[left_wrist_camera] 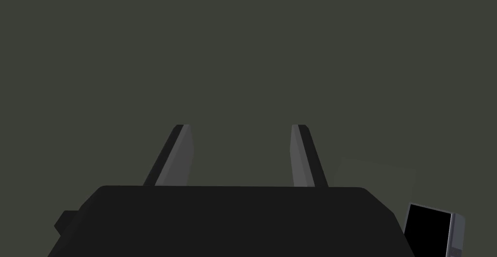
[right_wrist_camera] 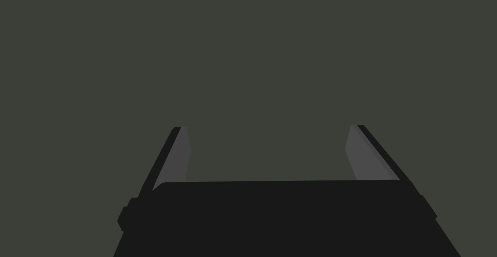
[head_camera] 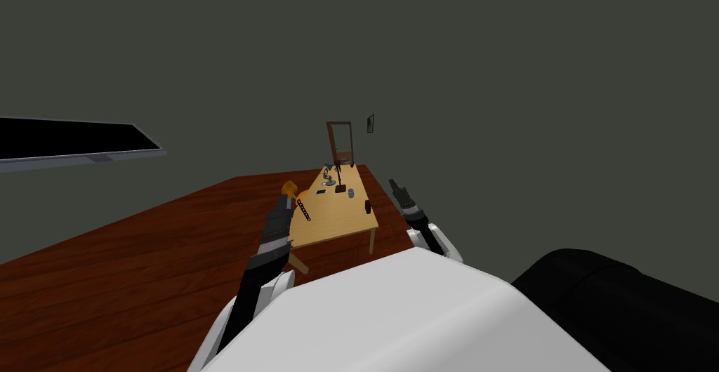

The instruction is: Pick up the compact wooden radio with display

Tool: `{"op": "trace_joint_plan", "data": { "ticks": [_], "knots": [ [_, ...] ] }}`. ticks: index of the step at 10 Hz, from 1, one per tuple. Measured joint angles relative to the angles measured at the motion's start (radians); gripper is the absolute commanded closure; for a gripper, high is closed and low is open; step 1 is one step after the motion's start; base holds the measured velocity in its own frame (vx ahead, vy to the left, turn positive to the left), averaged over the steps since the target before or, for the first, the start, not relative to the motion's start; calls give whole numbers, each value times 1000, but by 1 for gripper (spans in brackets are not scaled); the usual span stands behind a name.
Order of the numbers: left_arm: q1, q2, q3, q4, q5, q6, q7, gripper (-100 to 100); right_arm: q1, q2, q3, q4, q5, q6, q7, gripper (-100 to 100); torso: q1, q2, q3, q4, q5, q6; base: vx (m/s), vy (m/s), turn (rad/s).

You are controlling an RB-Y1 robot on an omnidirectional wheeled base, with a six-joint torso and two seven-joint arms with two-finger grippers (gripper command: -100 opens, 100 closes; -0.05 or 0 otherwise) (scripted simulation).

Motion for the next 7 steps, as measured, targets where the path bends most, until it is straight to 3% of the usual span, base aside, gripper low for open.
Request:
{"op": "trace_joint_plan", "data": {
  "ticks": [3,7],
  "knots": [
    [0,0,0,0,0,0,0,0,-45,-21,-11,96,79,-5,81,-100,0,0,0,0,0,0,-17,24,11],
    [0,0,0,0,0,0,0,0,-68,-37,-19,168,166,3,169,-100,0,0,0,0,0,0,-13,22,10]
  ]
}}
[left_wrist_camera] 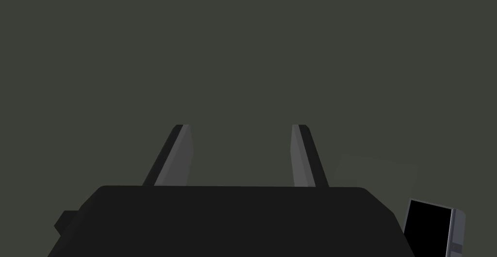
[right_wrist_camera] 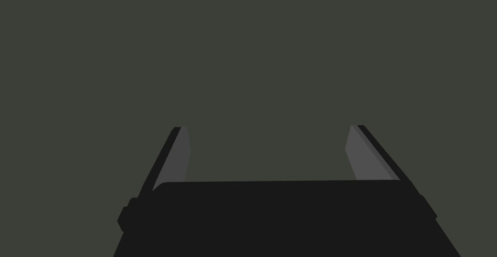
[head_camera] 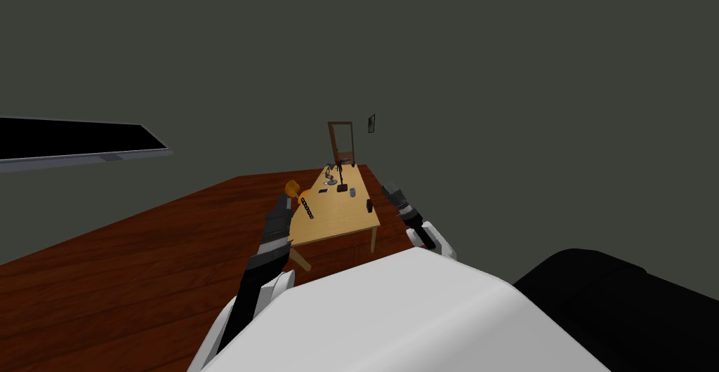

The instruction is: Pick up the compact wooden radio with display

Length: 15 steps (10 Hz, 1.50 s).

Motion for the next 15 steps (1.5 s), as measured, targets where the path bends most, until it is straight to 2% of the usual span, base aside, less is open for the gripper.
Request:
{"op": "trace_joint_plan", "data": {
  "ticks": [7,10,15],
  "knots": [
    [0,0,0,0,0,0,0,0,-62,-6,-20,169,143,-6,175,-100,0,-1,0,0,0,0,-5,27,8],
    [0,0,0,0,0,0,0,0,-97,-5,-26,244,212,11,254,-100,1,-1,-1,0,0,0,0,26,4],
    [0,0,0,0,0,0,0,0,-133,-13,-54,352,292,14,380,-100,0,-1,-1,0,0,0,2,31,1]
  ]
}}
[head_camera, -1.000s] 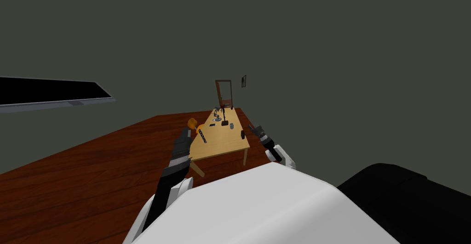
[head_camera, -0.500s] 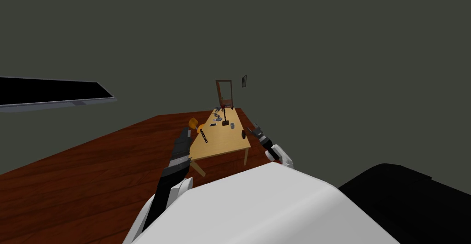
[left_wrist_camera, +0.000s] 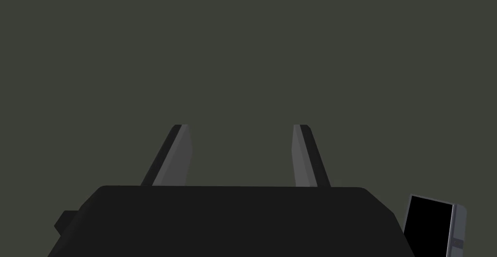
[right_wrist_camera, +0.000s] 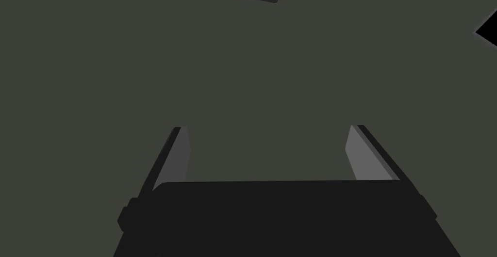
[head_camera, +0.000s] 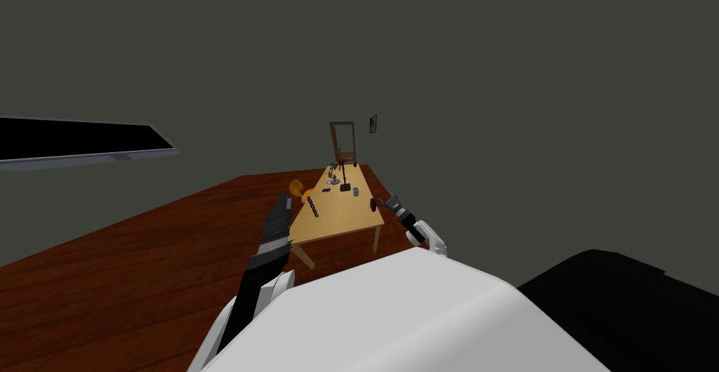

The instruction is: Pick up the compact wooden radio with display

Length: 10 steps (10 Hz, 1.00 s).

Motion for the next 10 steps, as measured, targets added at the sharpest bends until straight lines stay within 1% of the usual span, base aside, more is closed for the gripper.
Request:
{"op": "trace_joint_plan", "data": {
  "ticks": [2,3,6,7,8,9,10],
  "knots": [
    [0,0,0,0,0,0,0,0,-11,-5,-12,39,30,5,48,-100,0,0,0,0,0,0,9,30,-4],
    [0,0,0,0,0,0,0,0,-25,0,-19,69,50,7,77,-100,0,-1,0,0,0,0,10,27,-1],
    [0,0,0,0,0,0,0,0,-44,-2,-37,136,85,12,158,-100,0,-1,0,0,0,0,13,29,-6],
    [0,0,0,0,0,0,0,0,-54,-4,-47,166,100,14,184,-100,0,-1,-1,0,0,0,17,29,-6],
    [0,0,0,0,0,0,0,0,-59,-4,-51,181,109,17,209,-100,0,-1,-1,0,0,0,19,36,-12],
    [0,0,0,0,0,0,0,0,-71,-2,-61,212,122,20,238,-100,1,-1,-1,0,0,0,15,30,-6],
    [0,0,0,0,0,0,0,0,-69,-1,-64,220,131,24,262,-100,0,-1,0,0,0,0,19,36,-12]
  ]
}}
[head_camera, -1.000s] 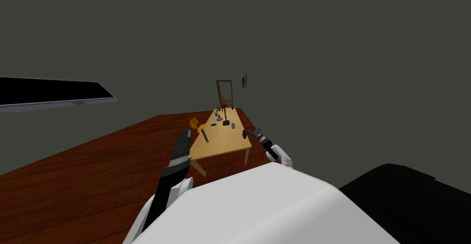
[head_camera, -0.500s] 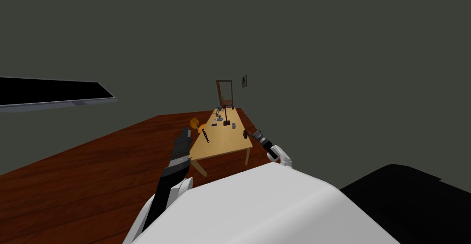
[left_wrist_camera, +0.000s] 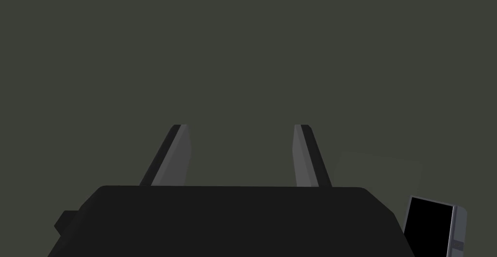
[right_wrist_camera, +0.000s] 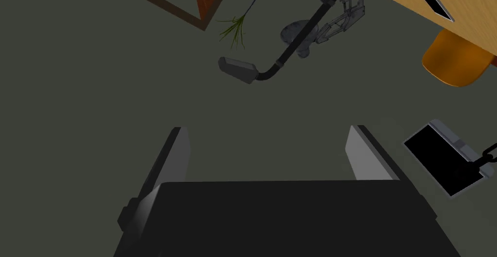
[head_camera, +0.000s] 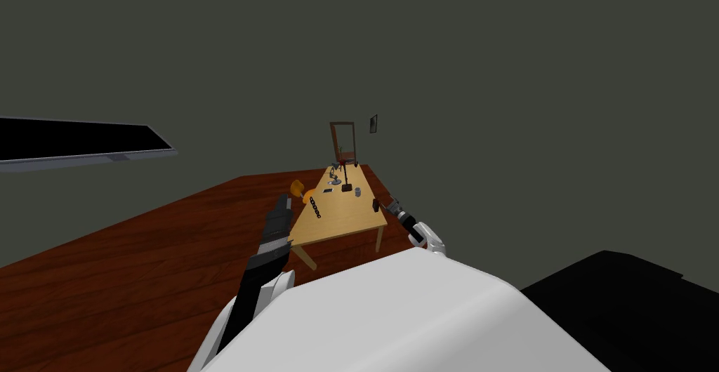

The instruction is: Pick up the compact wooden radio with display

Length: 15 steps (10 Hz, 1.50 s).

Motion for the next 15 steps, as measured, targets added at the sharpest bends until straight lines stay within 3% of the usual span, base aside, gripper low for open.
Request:
{"op": "trace_joint_plan", "data": {
  "ticks": [8,15],
  "knots": [
    [0,0,0,0,0,0,0,0,-37,13,-52,131,68,37,186,-100,0,-1,0,0,0,0,23,29,-11],
    [0,0,0,0,0,0,0,0,-73,60,-107,251,105,59,356,-100,0,-1,-1,0,0,0,30,29,-13]
  ]
}}
